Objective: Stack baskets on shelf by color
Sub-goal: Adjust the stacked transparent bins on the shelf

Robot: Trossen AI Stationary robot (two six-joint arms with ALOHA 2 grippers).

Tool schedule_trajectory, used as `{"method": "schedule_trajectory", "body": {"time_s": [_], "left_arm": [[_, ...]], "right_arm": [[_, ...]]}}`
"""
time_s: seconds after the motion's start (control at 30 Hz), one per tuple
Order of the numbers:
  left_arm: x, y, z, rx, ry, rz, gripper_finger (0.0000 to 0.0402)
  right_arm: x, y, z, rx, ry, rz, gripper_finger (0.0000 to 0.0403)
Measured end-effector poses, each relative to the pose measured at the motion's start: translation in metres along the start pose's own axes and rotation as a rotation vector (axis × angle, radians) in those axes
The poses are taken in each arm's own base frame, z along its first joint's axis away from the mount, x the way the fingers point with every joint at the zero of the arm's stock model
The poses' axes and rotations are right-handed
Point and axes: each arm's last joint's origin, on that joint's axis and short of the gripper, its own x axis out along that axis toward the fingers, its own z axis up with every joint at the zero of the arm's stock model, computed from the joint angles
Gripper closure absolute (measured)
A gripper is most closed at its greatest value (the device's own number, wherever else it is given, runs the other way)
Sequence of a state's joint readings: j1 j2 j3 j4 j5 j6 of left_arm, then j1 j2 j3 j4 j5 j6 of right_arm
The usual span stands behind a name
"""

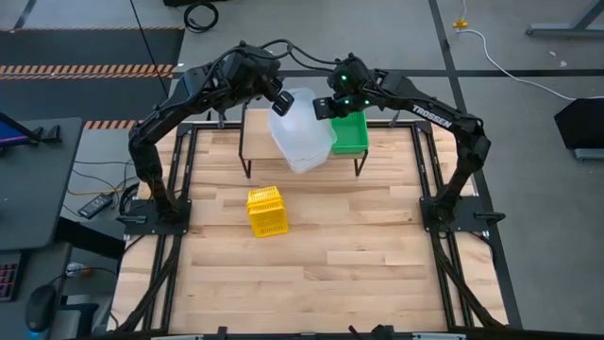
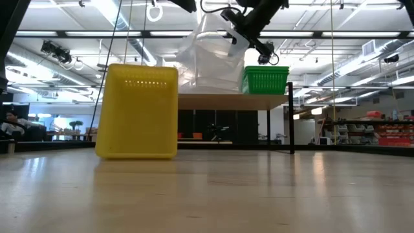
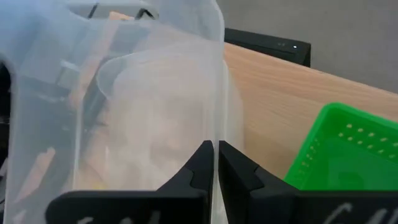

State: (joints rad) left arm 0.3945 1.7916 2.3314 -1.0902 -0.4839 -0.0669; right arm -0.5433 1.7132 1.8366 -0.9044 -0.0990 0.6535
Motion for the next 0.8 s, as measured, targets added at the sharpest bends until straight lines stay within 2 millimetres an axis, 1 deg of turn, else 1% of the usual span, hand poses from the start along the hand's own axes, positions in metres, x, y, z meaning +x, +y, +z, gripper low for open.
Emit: {"method": "schedule_trajectory", "body": {"time_s": [0.1,0.27,0.4,0.6,0.8], "left_arm": [[0.0,-0.001,-0.001,0.005,0.009,-0.002,0.0308],[-0.001,-0.002,-0.001,0.002,0.011,-0.005,0.0308],[-0.001,-0.002,-0.001,0.002,0.012,-0.006,0.0308],[-0.001,-0.002,-0.001,0.002,0.012,-0.005,0.0308],[-0.001,-0.002,-0.001,0.002,0.012,-0.005,0.0308]], "right_arm": [[0.003,-0.002,0.002,0.0,-0.002,-0.007,0.0374],[0.001,-0.007,0.008,-0.008,-0.032,-0.014,0.037],[0.0,-0.008,0.014,-0.007,-0.078,0.001,0.0359],[-0.001,-0.01,0.019,-0.011,-0.138,-0.027,0.0339],[-0.001,-0.01,0.019,-0.004,-0.133,-0.012,0.033]]}}
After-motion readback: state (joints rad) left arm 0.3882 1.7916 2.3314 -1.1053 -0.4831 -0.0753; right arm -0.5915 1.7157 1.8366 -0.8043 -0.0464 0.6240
